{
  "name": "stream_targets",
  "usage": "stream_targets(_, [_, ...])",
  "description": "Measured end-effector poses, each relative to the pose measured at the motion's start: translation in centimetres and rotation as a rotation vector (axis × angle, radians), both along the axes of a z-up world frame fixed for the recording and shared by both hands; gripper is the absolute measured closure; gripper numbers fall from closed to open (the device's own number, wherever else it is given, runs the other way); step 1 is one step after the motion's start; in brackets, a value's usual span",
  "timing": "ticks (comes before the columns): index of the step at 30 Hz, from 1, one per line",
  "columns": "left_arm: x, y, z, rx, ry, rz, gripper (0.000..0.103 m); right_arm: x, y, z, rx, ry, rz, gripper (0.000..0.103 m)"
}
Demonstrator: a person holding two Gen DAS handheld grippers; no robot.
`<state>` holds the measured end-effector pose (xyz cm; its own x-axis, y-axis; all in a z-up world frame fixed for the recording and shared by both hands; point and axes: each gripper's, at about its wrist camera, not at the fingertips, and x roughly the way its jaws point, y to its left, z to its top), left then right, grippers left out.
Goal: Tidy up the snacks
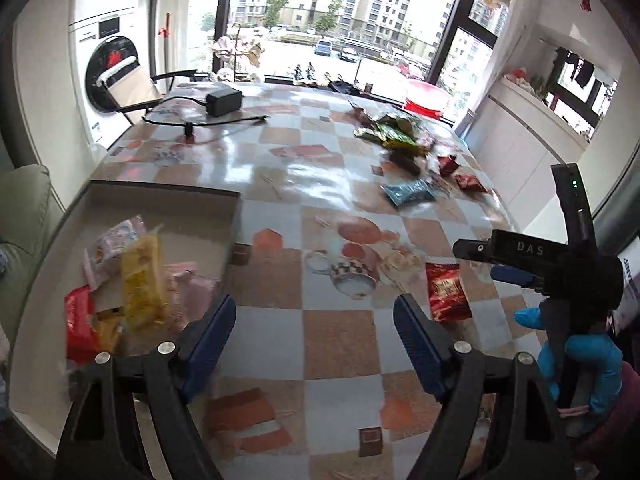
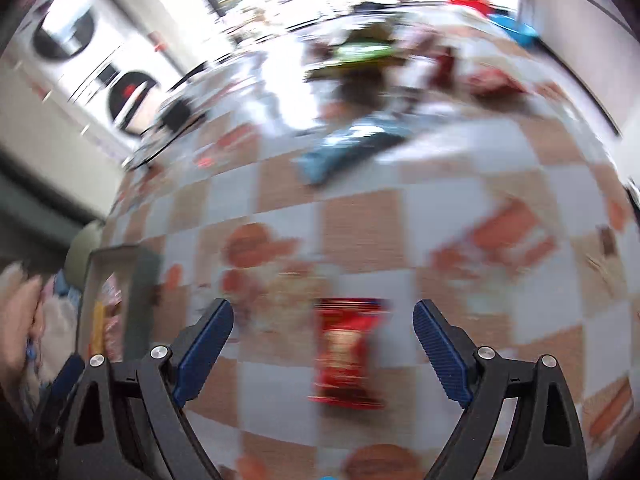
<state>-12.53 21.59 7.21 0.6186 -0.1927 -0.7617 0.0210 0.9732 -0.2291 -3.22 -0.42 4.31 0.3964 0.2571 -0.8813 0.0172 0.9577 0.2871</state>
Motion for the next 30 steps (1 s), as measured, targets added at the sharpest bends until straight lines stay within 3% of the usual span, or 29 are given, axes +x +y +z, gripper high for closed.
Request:
stream_targets(6, [1.4,-4.5,-2.8,0.048,0.036,-0.054,0.019,-1.1,-8.7,-1.7,-0.056,0.002,-0.18,0.011])
stream_targets(9, [2.3,-4.9,-4.4,0.066,0.048,-0.038,0.019,-1.7,-10.2,-1.9,-0.117,-0.048,-0.203,0.001])
stream_targets(16, [3.3,-3.4,-7.0,0.018,0.072,0.038,0.019,-2.5,-9.1,-2.9,-0.236,-0.109,-0.156,0.001])
stream_targets(20, [3.3,-3.3,-7.0,0.054,0.049,0.046,0.019,-2.5,-7.1,-3.6,-0.364,-0.121,-0.116,0.0])
stream_targets(26, [3.7,-5.4,-7.7,0.181,0.05,0.001,0.009,-2.9,-7.1,-3.8,-0.361,-0.148,-0.124,0.0])
stream_targets(27, [3.8,-5.8,-7.9,0.184,0.057,-0.018,0.0,-2.9,-7.1,-3.8,-0.361,-0.149,-0.125,0.0])
stream_targets(30, [3.8,-6.0,-8.1,0.19,0.058,-0.031,0.0,-2.8,-7.0,-3.8,-0.362,-0.153,-0.127,0.0])
